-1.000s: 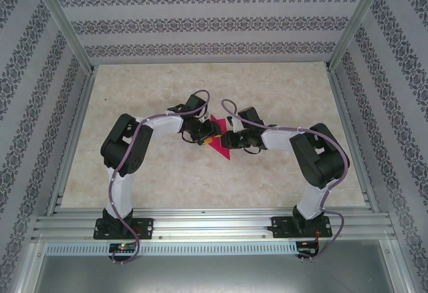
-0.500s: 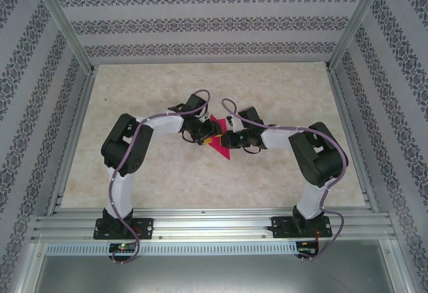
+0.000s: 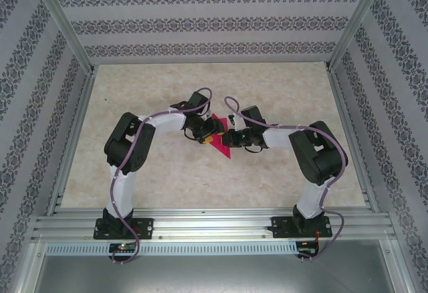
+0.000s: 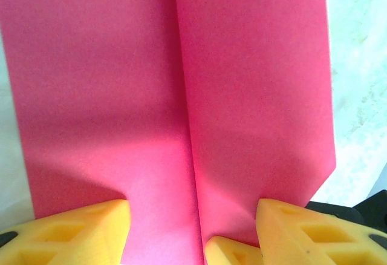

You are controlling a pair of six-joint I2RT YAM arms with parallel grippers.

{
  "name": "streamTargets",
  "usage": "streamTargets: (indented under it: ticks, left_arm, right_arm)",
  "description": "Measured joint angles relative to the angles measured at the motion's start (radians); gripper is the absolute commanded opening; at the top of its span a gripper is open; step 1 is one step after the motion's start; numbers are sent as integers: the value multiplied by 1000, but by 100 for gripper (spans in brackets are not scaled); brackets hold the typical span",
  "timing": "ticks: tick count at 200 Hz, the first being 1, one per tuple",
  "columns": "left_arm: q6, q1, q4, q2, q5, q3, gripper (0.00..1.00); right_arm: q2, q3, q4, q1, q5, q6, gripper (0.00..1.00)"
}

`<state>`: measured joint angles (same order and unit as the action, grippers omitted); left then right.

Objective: Fold a paper plane with a square sheet of paper (fold left side to right side)
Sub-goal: Fourth fold the wing at the center of the table.

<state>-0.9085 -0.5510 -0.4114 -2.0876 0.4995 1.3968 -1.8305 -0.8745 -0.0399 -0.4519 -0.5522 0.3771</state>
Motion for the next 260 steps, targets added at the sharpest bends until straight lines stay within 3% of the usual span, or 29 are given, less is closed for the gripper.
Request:
streamTargets:
  ticks: [260]
  left_arm:
    - [19, -6, -47, -15, -19, 31, 58]
  right_arm:
    - [-16, 45, -98, 23, -60, 52, 28]
